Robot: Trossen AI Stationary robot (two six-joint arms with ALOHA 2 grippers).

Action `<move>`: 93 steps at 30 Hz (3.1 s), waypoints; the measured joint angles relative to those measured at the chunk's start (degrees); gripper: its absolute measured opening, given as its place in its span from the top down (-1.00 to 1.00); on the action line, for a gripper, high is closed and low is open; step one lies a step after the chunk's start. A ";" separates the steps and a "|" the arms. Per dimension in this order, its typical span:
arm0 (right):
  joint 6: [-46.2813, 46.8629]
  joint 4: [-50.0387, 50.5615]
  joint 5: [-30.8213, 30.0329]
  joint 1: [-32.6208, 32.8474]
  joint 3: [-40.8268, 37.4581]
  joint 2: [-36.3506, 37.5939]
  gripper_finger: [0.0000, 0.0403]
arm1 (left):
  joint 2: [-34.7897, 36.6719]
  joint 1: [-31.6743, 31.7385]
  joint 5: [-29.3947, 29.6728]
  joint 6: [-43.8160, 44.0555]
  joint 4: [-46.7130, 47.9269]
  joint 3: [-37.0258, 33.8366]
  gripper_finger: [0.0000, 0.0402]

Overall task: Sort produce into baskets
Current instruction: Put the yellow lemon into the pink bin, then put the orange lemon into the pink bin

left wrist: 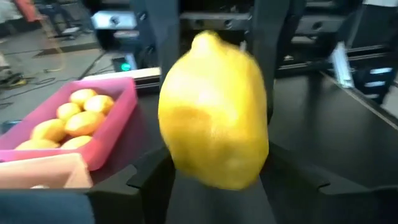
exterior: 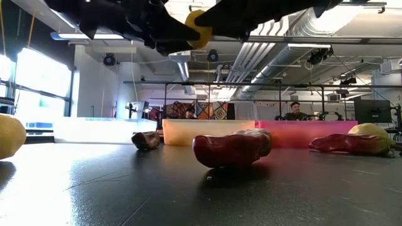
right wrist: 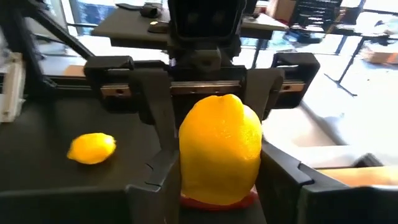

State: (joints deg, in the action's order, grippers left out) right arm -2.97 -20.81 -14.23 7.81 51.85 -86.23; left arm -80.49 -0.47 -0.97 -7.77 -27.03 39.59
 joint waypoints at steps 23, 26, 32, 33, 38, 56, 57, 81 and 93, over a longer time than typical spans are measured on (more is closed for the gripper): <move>31.58 71.95 -30.59 -20.53 -0.29 30.46 0.26 | -0.02 0.02 3.84 0.18 0.70 0.02 -0.23; 34.07 75.43 -29.22 -28.54 -1.96 29.66 0.26 | -0.02 0.02 3.84 0.21 1.03 0.02 -0.23; 32.59 72.27 -19.27 -43.98 -8.56 29.24 0.26 | -0.02 0.02 3.83 0.21 2.68 0.02 -0.23; 32.11 71.47 -18.17 -46.16 -9.78 29.24 0.26 | -0.02 0.02 3.84 0.21 2.72 0.02 -0.23; 28.05 63.98 -11.50 -54.27 -14.62 29.24 0.26 | -0.02 0.04 3.83 0.18 2.75 0.02 -0.23; 26.39 55.71 -9.50 -60.58 -17.97 21.00 0.26 | -0.02 0.07 4.06 0.19 2.73 0.02 -0.23; 26.46 55.71 -9.91 -60.44 -17.96 20.69 0.25 | -0.02 0.07 4.08 0.18 2.71 0.02 -0.23; 21.38 62.53 -9.75 -56.44 -13.90 26.80 -0.18 | 0.00 0.53 5.33 0.02 2.71 0.02 -0.23; 26.85 67.34 -3.67 -29.43 -11.66 35.07 0.56 | 0.00 1.20 5.31 0.20 2.75 0.02 -0.23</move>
State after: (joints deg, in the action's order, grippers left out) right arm 23.88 46.53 -17.90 -21.62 40.18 -51.16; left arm -80.49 0.73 4.34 -7.57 -24.28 39.62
